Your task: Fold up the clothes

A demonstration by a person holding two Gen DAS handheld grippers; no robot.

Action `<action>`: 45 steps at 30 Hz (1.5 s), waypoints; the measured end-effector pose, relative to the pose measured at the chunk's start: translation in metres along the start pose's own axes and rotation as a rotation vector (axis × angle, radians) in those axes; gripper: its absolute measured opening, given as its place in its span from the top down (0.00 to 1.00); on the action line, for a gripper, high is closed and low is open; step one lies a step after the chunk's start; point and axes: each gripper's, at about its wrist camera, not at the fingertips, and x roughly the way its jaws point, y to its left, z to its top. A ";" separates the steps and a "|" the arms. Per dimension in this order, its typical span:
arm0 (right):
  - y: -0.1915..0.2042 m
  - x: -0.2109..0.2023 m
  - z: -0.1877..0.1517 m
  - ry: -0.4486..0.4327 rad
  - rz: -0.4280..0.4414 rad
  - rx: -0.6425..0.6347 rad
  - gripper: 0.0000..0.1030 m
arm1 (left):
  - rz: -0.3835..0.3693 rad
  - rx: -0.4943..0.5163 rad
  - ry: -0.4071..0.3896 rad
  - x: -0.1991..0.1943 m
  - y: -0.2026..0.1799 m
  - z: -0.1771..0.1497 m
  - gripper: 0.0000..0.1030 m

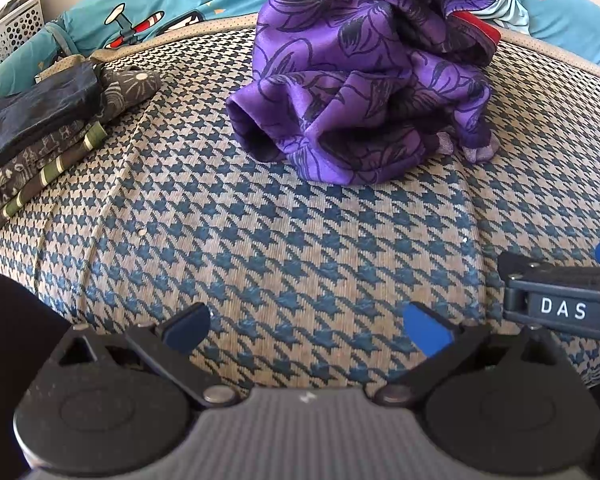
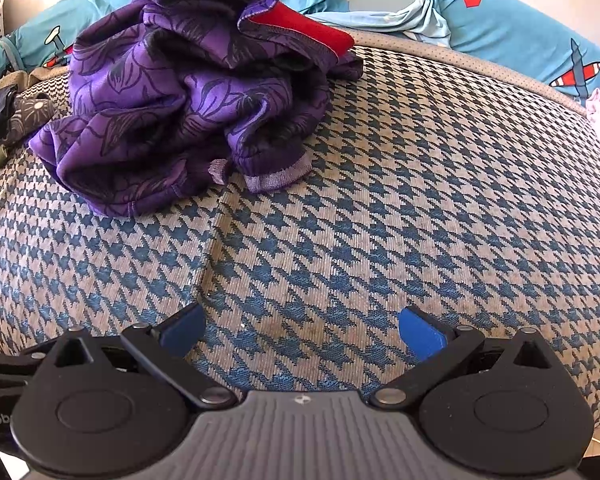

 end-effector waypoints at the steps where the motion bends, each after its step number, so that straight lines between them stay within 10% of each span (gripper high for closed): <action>1: 0.000 0.000 0.000 0.001 0.000 0.000 0.00 | 0.000 0.001 0.000 0.000 0.000 0.000 0.00; 45: -0.004 -0.016 -0.006 -0.087 0.047 0.068 0.00 | -0.010 0.009 -0.013 -0.007 0.000 -0.001 0.00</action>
